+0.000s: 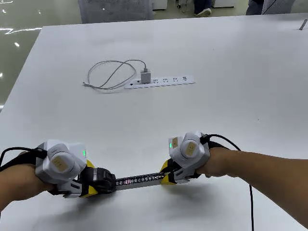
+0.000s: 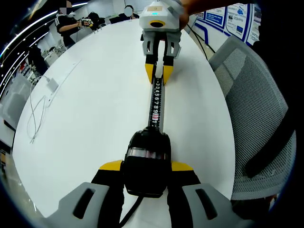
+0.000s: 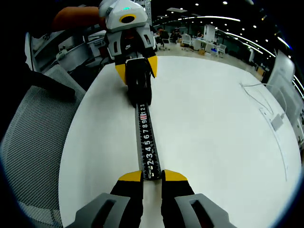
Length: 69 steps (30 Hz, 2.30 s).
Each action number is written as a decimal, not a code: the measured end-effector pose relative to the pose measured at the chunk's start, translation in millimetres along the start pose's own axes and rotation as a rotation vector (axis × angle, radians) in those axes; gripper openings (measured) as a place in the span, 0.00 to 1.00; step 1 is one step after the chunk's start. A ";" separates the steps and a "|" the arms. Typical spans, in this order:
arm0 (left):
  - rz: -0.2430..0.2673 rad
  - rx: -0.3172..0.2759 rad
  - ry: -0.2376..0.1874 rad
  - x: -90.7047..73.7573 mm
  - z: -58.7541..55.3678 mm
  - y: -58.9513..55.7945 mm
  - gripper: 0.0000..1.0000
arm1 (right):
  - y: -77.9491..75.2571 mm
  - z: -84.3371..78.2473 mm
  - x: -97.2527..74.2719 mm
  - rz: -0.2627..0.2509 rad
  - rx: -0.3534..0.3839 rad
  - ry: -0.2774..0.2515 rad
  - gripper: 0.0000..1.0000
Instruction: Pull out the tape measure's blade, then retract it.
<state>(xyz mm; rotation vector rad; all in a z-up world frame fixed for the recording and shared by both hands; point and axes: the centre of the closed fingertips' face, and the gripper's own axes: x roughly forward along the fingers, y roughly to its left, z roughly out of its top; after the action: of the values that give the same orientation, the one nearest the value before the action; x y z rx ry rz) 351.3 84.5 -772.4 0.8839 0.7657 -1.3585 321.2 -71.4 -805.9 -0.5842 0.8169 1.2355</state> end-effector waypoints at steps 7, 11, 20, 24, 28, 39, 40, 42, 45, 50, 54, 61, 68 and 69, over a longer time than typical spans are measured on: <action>-0.002 -0.001 0.001 0.3 0.8 -0.3 0.29 | -1.5 -3.7 -2.3 -0.001 0.001 0.007 0.09; -0.001 0.000 0.001 0.3 1.0 -0.4 0.29 | -1.9 -4.7 -3.1 0.000 0.002 0.008 0.09; -0.001 0.002 0.003 0.2 0.3 -0.6 0.29 | -3.5 -8.0 -5.3 0.000 0.001 0.013 0.09; -0.001 0.002 0.003 0.4 -0.2 -0.4 0.29 | -4.2 -9.0 -6.1 -0.001 0.001 0.013 0.09; -0.001 0.006 0.005 0.3 -0.3 -0.4 0.29 | -4.4 -10.0 -7.3 -0.004 0.003 0.014 0.09; -0.001 0.006 0.005 0.4 0.1 -0.5 0.29 | -4.8 -15.0 -11.0 -0.005 0.006 0.016 0.09; -0.001 0.006 0.005 0.4 0.1 -0.4 0.29 | -4.7 -15.5 -11.3 -0.005 0.006 0.017 0.09; -0.002 0.006 0.005 0.4 0.2 -0.5 0.29 | -4.9 -16.6 -12.3 -0.006 0.007 0.018 0.09; -0.002 0.007 0.007 0.5 0.2 -0.5 0.29 | -5.0 -18.3 -14.3 -0.007 0.011 0.020 0.09; -0.004 0.010 0.010 0.7 0.2 -0.3 0.29 | -4.9 -20.9 -17.4 -0.007 0.013 0.023 0.09; -0.004 0.011 0.010 0.8 0.6 -0.5 0.29 | -5.5 -22.9 -18.7 -0.008 0.014 0.025 0.09; -0.005 0.012 0.011 0.6 0.8 -0.9 0.29 | -7.1 -25.6 -20.3 -0.007 0.015 0.028 0.09; -0.005 0.013 0.011 0.5 1.3 -1.6 0.29 | -8.0 -28.3 -22.0 -0.009 0.017 0.029 0.09; -0.005 0.013 0.011 0.5 1.2 -1.6 0.29 | -8.1 -29.2 -22.4 -0.011 0.015 0.030 0.09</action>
<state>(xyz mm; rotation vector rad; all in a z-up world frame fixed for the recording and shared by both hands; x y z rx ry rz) 349.7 83.2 -772.4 0.9010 0.7685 -1.3655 320.0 -109.0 -805.6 -0.5954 0.8465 1.2120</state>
